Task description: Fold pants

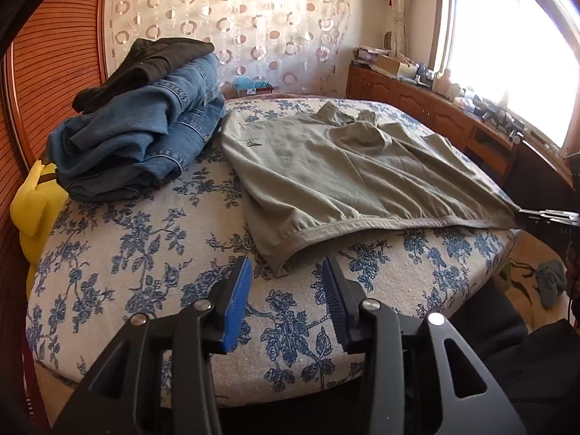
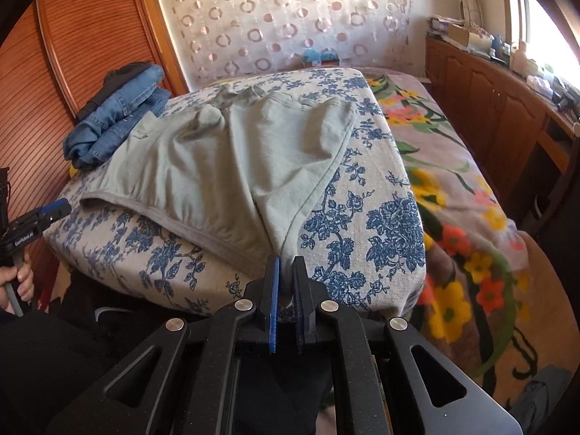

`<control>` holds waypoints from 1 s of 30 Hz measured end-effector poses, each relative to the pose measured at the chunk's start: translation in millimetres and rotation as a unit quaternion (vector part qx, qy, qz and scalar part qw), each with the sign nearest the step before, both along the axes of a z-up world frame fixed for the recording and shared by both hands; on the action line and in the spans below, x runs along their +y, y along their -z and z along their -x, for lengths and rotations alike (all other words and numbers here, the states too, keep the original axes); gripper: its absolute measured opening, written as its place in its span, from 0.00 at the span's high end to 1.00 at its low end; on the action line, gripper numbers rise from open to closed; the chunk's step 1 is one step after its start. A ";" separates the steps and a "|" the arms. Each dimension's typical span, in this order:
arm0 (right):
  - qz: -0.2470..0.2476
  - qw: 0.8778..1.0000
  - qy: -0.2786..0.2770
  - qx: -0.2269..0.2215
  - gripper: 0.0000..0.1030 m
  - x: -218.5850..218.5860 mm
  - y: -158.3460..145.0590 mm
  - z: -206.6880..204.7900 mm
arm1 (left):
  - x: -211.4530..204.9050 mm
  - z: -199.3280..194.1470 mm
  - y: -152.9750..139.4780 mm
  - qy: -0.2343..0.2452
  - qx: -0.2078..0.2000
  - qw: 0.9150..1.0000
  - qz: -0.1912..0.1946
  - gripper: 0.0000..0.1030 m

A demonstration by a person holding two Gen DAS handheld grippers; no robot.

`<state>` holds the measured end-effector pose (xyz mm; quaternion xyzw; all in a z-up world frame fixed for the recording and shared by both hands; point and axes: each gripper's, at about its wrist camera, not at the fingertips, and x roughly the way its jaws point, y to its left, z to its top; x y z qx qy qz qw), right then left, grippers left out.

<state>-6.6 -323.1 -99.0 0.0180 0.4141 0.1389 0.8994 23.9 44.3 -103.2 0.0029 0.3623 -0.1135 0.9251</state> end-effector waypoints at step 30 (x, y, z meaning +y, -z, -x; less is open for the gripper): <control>-0.027 1.000 -0.012 -0.002 0.96 -17.5 -16.5 4.4 | -8.9 19.9 -17.2 0.021 0.004 0.999 -0.034 0.94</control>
